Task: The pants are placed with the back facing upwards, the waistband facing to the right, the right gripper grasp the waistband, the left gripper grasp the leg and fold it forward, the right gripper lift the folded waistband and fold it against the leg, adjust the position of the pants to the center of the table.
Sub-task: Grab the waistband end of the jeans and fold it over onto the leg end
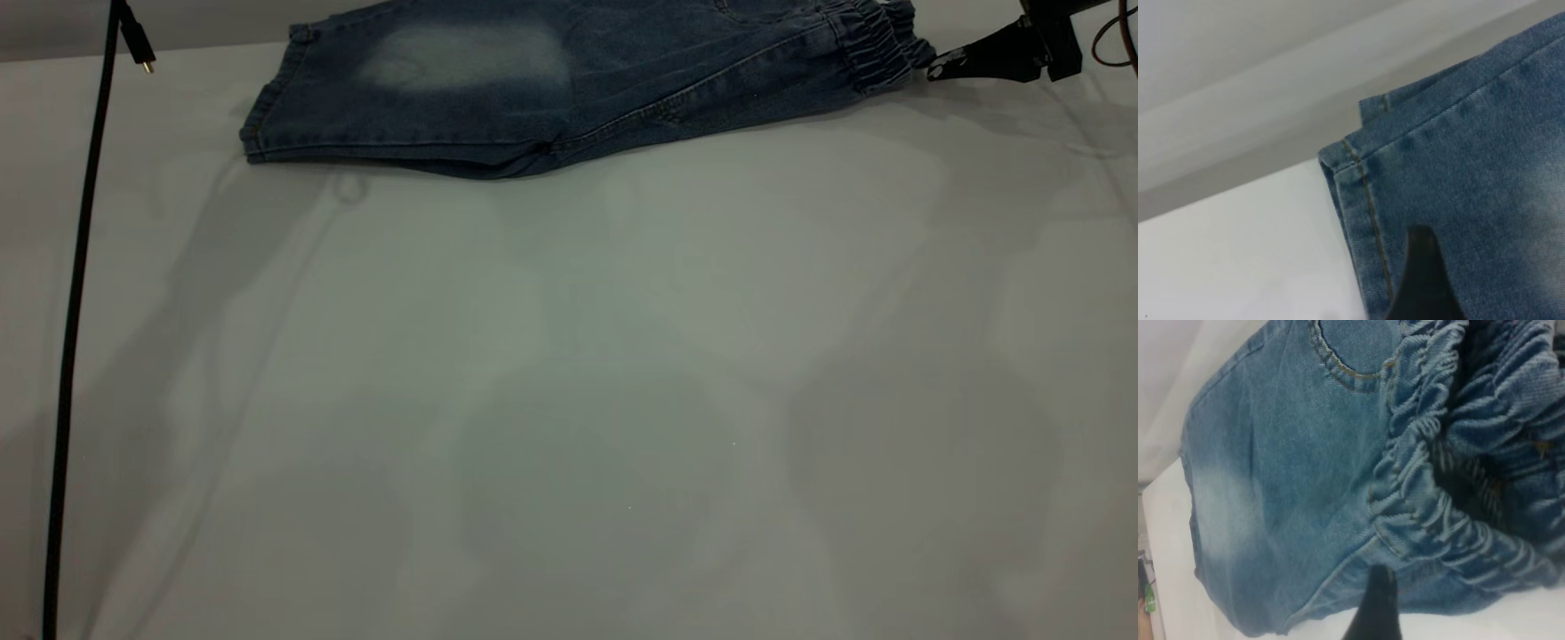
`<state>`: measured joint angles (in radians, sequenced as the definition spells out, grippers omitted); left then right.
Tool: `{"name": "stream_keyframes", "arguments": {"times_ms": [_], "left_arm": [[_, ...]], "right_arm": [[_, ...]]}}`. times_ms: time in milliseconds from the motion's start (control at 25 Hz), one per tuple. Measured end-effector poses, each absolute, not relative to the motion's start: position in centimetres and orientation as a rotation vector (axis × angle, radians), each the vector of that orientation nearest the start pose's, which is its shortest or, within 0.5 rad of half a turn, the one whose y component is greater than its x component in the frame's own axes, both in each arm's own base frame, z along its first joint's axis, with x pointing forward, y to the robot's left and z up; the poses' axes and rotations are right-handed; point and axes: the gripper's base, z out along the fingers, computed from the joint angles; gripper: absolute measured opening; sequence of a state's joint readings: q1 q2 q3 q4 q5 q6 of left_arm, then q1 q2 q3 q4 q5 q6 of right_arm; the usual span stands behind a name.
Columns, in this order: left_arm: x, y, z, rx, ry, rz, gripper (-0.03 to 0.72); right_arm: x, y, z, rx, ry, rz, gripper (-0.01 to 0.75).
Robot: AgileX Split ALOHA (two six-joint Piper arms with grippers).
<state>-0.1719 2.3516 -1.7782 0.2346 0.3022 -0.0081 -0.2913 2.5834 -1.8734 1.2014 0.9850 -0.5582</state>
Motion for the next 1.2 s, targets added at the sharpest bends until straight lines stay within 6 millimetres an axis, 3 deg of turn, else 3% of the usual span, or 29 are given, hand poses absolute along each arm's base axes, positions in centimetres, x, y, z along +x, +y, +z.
{"name": "stream_keyframes", "arguments": {"times_ms": [280, 800, 1200], "left_arm": [[51.6, -8.3, 13.5, 0.42, 2.313, 0.103, 0.466], [51.6, -8.3, 13.5, 0.421, 2.306, 0.102, 0.466], [51.7, -8.4, 13.6, 0.419, 2.292, 0.098, 0.466]], "right_arm": [[49.8, -7.5, 4.1, 0.622, 2.454, 1.232, 0.592], [50.1, -7.1, 1.8, 0.634, 2.299, 1.372, 0.59], [50.5, -7.0, 1.6, 0.642, 2.232, 1.372, 0.59]]}}
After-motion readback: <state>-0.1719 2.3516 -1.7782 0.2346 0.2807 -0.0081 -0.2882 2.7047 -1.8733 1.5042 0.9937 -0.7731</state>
